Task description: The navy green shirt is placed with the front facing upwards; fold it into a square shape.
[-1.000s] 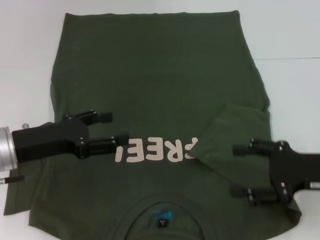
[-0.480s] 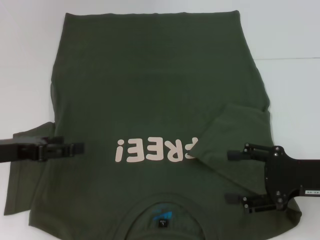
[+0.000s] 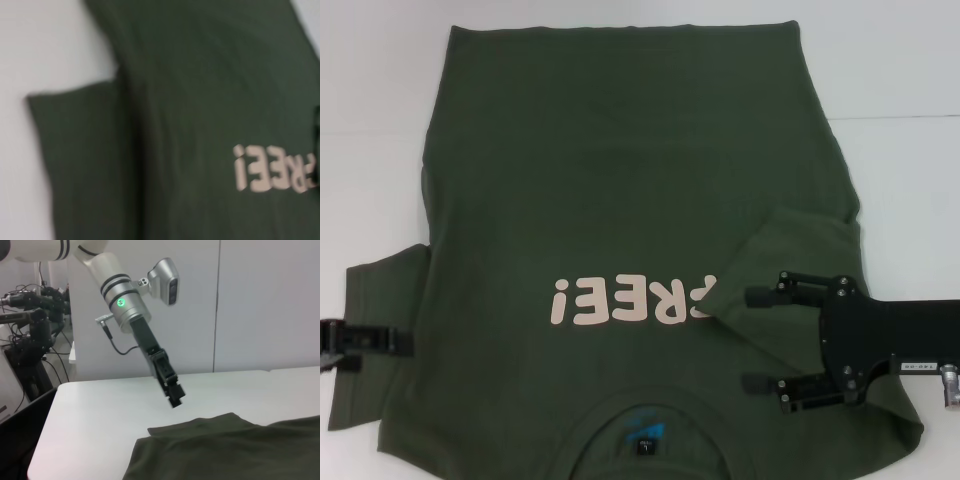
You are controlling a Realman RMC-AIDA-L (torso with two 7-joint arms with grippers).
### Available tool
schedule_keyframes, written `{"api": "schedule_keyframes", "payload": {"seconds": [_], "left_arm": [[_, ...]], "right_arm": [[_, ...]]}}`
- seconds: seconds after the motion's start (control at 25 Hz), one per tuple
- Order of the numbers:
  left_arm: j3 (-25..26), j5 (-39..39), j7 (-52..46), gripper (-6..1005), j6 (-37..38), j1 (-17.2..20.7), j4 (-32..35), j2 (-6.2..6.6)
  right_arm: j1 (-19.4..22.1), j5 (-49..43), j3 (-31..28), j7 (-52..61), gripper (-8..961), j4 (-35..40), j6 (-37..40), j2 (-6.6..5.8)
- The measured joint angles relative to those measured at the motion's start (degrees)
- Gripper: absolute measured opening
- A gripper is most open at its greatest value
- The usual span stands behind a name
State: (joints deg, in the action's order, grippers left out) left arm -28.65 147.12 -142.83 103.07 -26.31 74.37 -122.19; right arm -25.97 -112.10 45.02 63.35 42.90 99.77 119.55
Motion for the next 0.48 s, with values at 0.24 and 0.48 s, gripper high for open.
{"api": "schedule_keyframes", "payload": {"seconds": [0.24, 0.48], "left_arm": [[1.75, 4.45, -6.52, 887, 0.87, -0.14, 0.96, 0.15], [5.11, 6.39, -9.22, 886, 0.51, 0.45, -0.14, 0.37]], "right_arm": [[-1.05, -0.1, 0.26, -0.95, 919, -1.1, -0.53, -0.03], [-1.43, -0.14, 1.13, -0.97, 917, -1.28, -1.57, -0.01]]}}
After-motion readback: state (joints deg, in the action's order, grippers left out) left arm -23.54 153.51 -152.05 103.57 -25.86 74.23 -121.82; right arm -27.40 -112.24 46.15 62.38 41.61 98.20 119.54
